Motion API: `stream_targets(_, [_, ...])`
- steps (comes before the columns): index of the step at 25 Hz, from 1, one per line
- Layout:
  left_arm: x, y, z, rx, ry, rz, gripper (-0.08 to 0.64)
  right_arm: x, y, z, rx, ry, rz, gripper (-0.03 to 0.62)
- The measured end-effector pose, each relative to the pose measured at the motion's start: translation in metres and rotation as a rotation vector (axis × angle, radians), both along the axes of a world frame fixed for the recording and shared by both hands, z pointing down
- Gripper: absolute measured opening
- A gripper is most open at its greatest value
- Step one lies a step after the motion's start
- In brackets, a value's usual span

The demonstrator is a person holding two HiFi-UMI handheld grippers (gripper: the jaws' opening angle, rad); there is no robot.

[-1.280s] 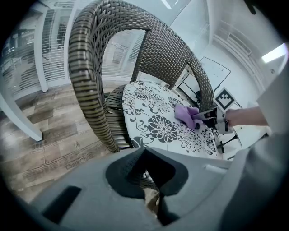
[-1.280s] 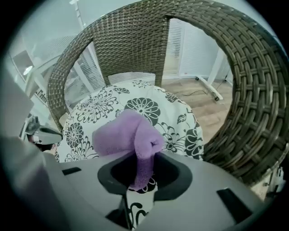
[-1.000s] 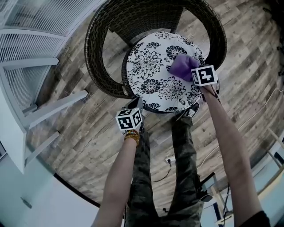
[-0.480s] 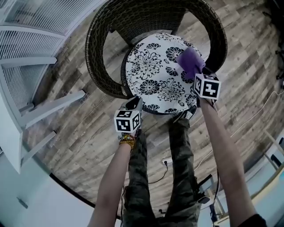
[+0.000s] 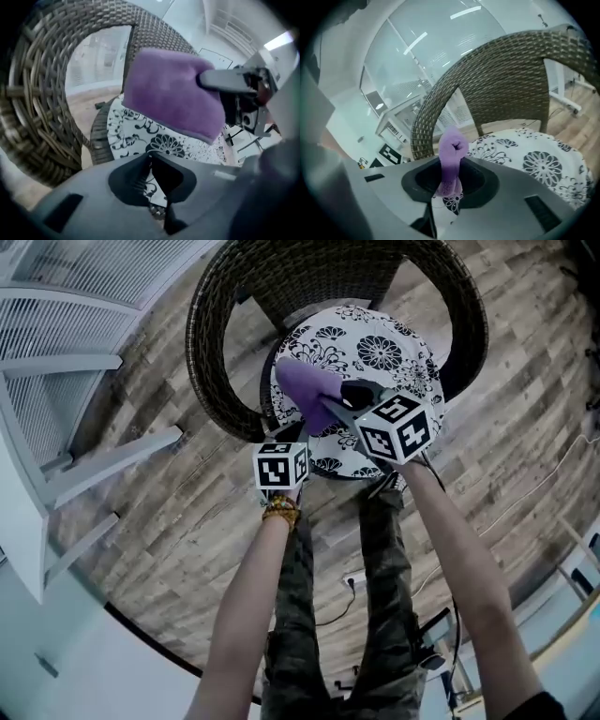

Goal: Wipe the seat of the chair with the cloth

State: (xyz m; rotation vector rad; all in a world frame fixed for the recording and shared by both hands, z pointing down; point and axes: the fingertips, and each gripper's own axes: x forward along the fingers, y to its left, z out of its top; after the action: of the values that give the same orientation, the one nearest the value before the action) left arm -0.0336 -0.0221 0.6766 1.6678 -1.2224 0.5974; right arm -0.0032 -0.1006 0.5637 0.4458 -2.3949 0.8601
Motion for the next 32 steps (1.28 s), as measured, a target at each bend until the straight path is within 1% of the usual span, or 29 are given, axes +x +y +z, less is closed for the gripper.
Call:
stream_targets(1, [0.0, 0.006, 0.008, -0.034, -0.001, -0.003, 0.023, -0.011, 0.007, 0.007, -0.04, -0.008, -0.039, 0.087])
stream_targets(2, [-0.001, 0.011, 0.012, -0.049, -0.001, -0.012, 0.017, -0.02, 0.014, 0.014, -0.08, -0.01, -0.073, 0.087])
stream_targets(5, [-0.006, 0.014, 0.013, -0.047, 0.01, -0.081, 0.017, -0.037, 0.03, 0.038, -0.171, 0.012, -0.141, 0.087])
stream_targets(7, [-0.008, 0.016, 0.013, -0.042, 0.018, -0.128, 0.017, -0.04, 0.038, 0.054, -0.204, 0.058, -0.167, 0.087])
stream_targets(8, [-0.008, 0.016, 0.013, -0.038, 0.017, -0.135, 0.017, -0.04, 0.041, 0.064, -0.208, 0.092, -0.176, 0.087])
stream_targets(12, [-0.007, 0.017, 0.014, -0.036, 0.008, -0.13, 0.017, -0.035, 0.052, 0.096, -0.162, 0.225, -0.223, 0.087])
stream_targets(16, [-0.007, 0.016, 0.016, -0.049, 0.008, -0.142, 0.015, -0.03, 0.053, 0.113, -0.111, 0.316, -0.237, 0.086])
stream_targets(21, [-0.008, 0.017, 0.016, -0.053, 0.005, -0.145, 0.015, -0.025, 0.044, 0.119, -0.066, 0.405, -0.25, 0.086])
stream_targets(23, [-0.007, 0.018, 0.016, -0.053, 0.004, -0.144, 0.015, -0.02, 0.039, 0.12, -0.048, 0.43, -0.266, 0.086])
stream_targets(25, [-0.007, 0.018, 0.016, -0.053, 0.005, -0.145, 0.015, -0.012, 0.031, 0.121, -0.042, 0.442, -0.26, 0.086])
stream_targets(29, [-0.007, 0.017, 0.015, -0.049, 0.007, -0.143, 0.015, 0.01, 0.013, 0.123, -0.054, 0.454, -0.205, 0.087])
stream_targets(32, [-0.007, 0.017, 0.015, -0.042, 0.006, -0.136, 0.015, 0.027, 0.0, 0.123, -0.041, 0.472, -0.177, 0.087])
